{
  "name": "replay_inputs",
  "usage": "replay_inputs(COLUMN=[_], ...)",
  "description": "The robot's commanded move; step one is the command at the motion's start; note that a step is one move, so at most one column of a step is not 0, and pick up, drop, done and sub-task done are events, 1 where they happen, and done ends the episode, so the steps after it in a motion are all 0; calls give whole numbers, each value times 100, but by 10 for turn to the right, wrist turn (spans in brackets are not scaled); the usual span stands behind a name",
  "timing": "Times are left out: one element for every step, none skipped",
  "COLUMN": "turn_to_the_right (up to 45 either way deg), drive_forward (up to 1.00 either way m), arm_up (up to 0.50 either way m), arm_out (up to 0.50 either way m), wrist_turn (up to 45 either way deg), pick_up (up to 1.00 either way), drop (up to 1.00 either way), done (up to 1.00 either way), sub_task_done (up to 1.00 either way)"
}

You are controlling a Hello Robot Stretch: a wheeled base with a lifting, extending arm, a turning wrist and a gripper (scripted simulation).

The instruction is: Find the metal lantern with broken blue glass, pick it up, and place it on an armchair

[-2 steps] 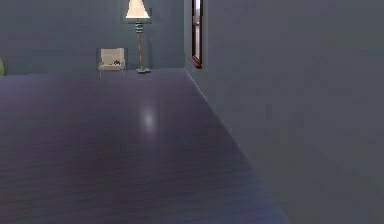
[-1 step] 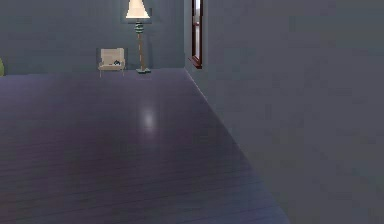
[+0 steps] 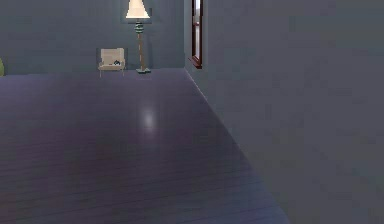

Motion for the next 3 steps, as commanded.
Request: replay_inputs(turn_to_the_right=[0, 0, 0], drive_forward=[0, 0, 0], arm_up=[16, 0, 0], arm_out=[0, 0, 0], wrist_turn=[0, -450, -450], pick_up=[0, 0, 0], drop=[0, 0, 0], done=[0, 0, 0], sub_task_done=[0, 0, 0])
